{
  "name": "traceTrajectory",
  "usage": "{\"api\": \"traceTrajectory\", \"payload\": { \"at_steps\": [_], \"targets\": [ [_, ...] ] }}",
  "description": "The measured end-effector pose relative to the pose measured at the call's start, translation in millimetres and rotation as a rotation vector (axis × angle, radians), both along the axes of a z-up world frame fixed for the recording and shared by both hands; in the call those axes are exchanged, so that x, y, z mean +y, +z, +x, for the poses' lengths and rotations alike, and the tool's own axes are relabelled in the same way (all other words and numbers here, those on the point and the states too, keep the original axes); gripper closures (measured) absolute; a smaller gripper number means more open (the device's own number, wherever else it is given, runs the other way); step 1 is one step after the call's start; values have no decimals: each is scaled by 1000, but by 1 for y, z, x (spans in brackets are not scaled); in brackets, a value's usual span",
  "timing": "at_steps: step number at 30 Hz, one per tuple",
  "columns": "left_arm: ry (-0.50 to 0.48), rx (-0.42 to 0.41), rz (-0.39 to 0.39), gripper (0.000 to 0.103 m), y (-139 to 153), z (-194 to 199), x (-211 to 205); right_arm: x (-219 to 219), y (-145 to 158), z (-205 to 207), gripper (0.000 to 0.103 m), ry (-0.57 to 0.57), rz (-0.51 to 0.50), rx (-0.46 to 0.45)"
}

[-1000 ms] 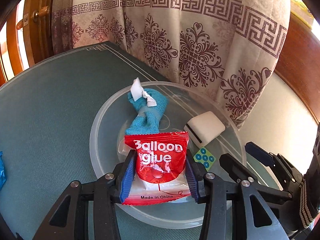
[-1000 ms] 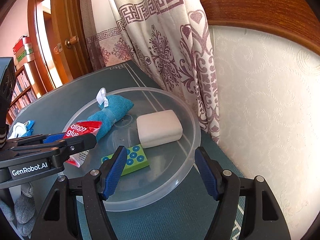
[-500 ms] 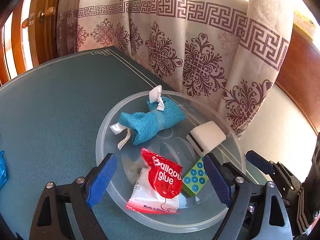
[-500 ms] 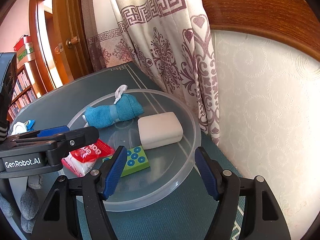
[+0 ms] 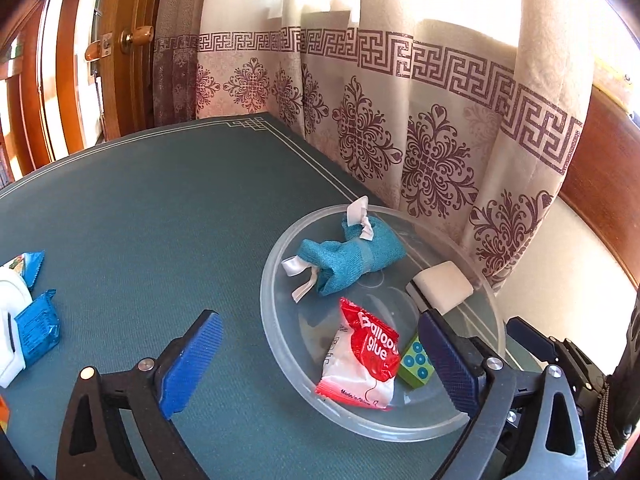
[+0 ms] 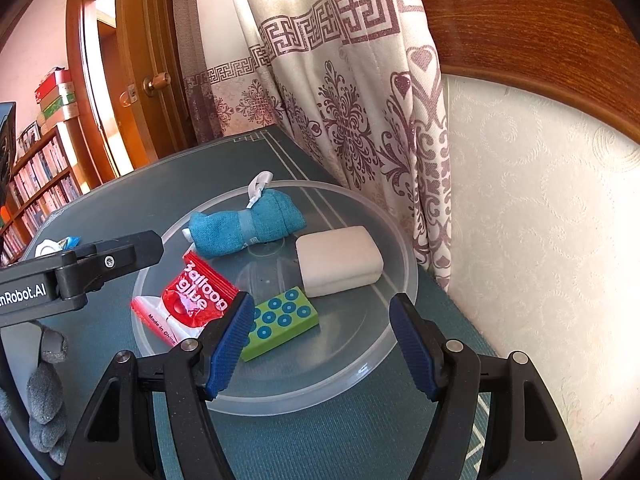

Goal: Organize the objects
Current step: 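Release the green block and the glue packet into the bowl, then move the left gripper to the yellow-orange block while the right leaves the bowl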

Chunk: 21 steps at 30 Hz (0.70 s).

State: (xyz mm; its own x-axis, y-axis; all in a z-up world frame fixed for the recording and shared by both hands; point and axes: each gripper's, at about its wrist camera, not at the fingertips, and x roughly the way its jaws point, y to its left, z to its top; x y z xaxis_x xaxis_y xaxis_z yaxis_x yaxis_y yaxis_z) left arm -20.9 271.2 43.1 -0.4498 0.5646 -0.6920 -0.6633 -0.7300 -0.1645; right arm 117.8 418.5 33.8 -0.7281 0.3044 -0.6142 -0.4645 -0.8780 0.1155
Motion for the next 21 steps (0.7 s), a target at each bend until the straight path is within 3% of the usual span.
{"api": "traceTrajectory", "payload": {
  "at_steps": [9, 21],
  "targets": [
    [79, 69, -93, 2, -6, 4, -19, -15, 4, -1, 31, 35, 5, 0],
    [119, 96, -96, 2, -1, 9, -40, -36, 12, -7, 31, 92, 23, 3]
  ]
}}
